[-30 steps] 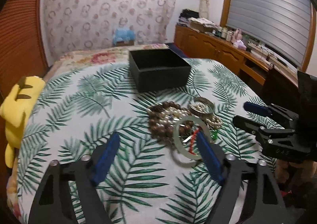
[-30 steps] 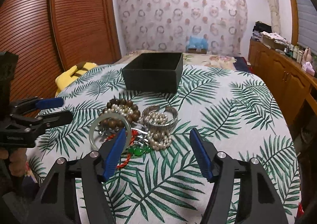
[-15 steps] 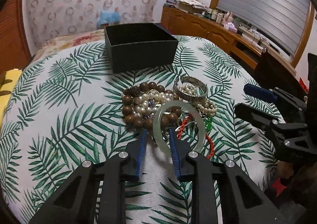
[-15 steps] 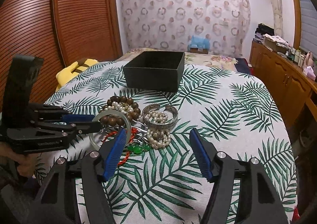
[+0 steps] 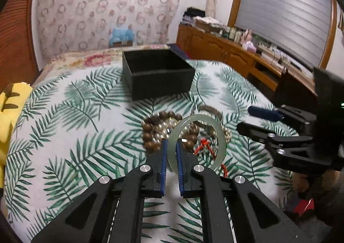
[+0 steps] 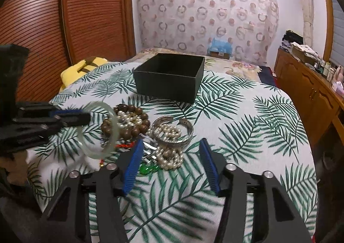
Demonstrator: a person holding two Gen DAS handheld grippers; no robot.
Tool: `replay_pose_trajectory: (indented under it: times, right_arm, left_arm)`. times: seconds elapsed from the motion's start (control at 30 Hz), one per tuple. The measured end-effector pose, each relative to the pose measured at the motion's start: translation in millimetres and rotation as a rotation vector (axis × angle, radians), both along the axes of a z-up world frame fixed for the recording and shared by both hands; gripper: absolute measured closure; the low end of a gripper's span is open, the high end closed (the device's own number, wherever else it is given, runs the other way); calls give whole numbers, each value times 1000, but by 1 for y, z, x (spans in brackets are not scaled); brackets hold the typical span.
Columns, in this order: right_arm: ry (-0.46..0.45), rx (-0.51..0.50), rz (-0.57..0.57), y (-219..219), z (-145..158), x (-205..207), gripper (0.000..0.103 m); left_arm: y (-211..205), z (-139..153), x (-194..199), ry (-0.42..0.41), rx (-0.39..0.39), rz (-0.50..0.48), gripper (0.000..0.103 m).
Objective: Organize jewelry
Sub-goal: 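Grasp the green jade bangle with the left tool while the right tool grasps a silver bangle, then carry both bangles into the black box and open both tools to release them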
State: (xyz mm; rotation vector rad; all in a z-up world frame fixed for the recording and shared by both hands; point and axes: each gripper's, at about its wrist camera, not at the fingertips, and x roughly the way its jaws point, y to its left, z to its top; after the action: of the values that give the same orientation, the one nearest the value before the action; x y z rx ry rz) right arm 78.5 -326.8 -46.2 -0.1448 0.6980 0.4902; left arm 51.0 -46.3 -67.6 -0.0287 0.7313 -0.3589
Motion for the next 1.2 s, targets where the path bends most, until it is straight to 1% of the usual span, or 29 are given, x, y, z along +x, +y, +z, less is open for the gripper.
replay_pose_trajectory:
  times: [0.1,0.17,0.27,0.5,0.57,0.83,0.87,0.9,0.97,1.2]
  right_arm:
    - [28,1,11,-2,-2,18,63]
    - [49,-1,19,-2,-4,30,72]
    - [71,-16,28,-2,-7,45,77]
    - [127,-32,50,5,-18,67,84]
    - [142,-43,58,7,-21,71,90]
    - [179,-74,59,11,-31,83,90]
    - [183,-73,65,11,-32,83,94]
    - [185,-70,72,11,-32,83,94]
    - [178,-75,66,11,-31,82,98]
    - [116,-61,69,5,-14,78,98]
  left_arm:
    - [4,9,0,-30,-1,9,96]
    - [6,12,0,-41,-2,12,96]
    - [9,14,3,-53,-4,16,96]
    - [9,12,9,-65,2,15,96]
    - [8,12,10,-68,8,14,96]
    - [9,13,16,-75,20,22,96]
    - [9,13,17,-75,21,23,96]
    - [10,13,18,-75,23,24,96]
    - [10,13,20,-76,26,28,96]
    - [11,19,24,-91,29,34,96]
